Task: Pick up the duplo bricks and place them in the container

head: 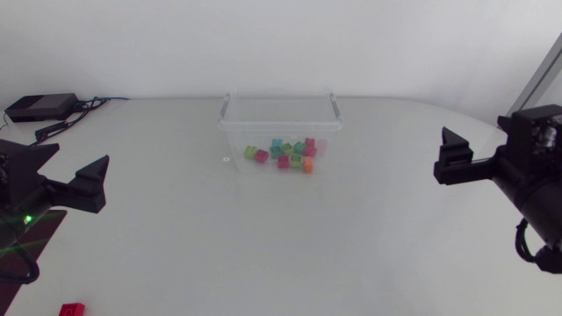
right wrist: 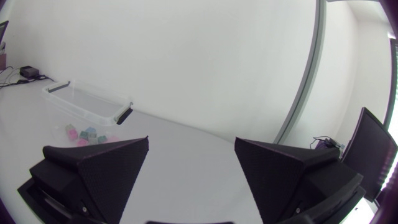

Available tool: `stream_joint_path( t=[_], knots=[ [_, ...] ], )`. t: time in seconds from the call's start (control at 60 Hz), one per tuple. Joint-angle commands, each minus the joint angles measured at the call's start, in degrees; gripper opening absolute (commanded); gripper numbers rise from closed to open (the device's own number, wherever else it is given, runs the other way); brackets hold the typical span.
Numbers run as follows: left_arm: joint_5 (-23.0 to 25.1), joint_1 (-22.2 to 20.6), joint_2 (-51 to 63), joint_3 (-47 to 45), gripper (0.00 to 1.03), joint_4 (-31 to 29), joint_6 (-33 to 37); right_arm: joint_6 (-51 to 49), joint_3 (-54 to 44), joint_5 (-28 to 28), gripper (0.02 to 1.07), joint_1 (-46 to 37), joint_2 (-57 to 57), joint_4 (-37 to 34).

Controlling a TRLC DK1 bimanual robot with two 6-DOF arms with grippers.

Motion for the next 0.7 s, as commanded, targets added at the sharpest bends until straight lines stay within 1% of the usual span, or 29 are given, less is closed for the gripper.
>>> stream_joint_path(
  t=[0.0, 0.067, 0.4, 0.683],
  knots=[
    [-0.3, 0.6, -3.0, -2.8, 0.99, -0.7, 0.4, -0.9, -3.7, 0.3, 1.02, -1.2, -5.4, -1.1],
    [-0.4, 0.4, -5.6, -4.1, 0.99, -0.9, -0.3, -0.1, -5.8, -0.4, 1.02, -1.8, -9.3, -2.1],
    [-1.5, -1.5, -15.0, -9.9, 0.99, -1.6, -6.5, 5.3, -12.7, -7.1, 1.02, -5.9, -19.0, -4.0],
    [-2.6, -3.3, -24.5, -15.7, 0.99, -2.3, -12.8, 10.8, -19.7, -13.9, 1.02, -10.2, -28.8, -5.9]
  ],
)
